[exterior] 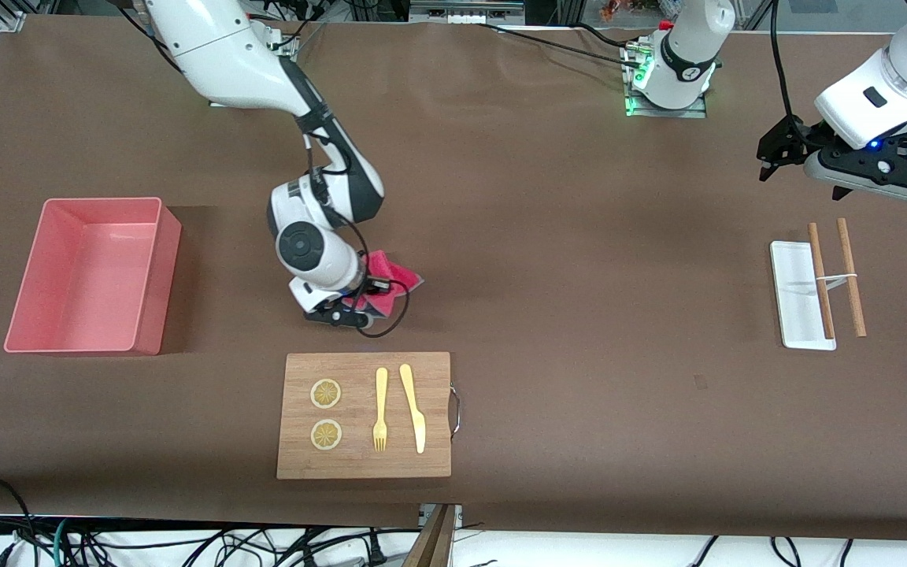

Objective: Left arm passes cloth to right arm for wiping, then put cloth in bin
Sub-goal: 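Wipe the table with the cloth using the right gripper, then carry the cloth with the right gripper over the pink bin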

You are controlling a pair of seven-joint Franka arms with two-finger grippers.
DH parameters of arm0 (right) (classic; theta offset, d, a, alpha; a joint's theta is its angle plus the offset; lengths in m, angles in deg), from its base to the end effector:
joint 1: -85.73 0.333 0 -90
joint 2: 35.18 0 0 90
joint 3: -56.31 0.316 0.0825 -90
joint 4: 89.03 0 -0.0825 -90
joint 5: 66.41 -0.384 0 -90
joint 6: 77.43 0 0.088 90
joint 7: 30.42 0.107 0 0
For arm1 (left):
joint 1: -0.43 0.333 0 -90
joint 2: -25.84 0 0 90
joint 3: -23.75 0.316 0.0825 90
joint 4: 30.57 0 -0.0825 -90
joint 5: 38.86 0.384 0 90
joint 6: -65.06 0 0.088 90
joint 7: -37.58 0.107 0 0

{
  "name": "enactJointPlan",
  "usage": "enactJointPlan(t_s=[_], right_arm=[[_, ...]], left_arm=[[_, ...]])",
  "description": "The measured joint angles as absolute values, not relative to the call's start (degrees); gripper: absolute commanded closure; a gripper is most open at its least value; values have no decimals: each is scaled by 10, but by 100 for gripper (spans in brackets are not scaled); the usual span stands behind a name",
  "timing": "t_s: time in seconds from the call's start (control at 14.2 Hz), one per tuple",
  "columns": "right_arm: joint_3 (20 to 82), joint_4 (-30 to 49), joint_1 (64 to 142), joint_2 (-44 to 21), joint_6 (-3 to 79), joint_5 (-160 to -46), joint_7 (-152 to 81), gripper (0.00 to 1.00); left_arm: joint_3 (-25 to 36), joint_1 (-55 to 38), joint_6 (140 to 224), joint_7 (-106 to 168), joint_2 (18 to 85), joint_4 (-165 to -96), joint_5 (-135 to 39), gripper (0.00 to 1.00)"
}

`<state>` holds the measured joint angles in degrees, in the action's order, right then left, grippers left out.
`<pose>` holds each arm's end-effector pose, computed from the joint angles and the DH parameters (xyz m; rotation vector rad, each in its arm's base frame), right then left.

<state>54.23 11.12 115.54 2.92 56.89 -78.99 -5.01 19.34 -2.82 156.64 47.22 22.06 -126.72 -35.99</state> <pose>0.5800 0.3106 0.1869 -3.0460 0.1699 0.1793 0.5309 -0.0675 0.6121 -3.0512 0.4666 0.0231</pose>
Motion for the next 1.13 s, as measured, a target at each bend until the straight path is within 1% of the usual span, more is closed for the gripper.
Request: enactJointPlan(t_s=[0.35, 0.56, 0.78, 1.13], right_arm=[[537, 199, 1059, -31, 565, -790, -252, 100], [515, 243, 1018, -67, 555, -790, -368, 100], [499, 254, 986, -82, 534, -790, -442, 100], [496, 254, 985, -95, 525, -790, -456, 100]], left_arm=[[193, -28, 1566, 472, 221, -1267, -360, 0], [193, -28, 1566, 472, 221, -1267, -360, 0], [193, -29, 1566, 472, 221, -1267, -360, 0], [193, -29, 1566, 472, 221, -1267, -360, 0]])
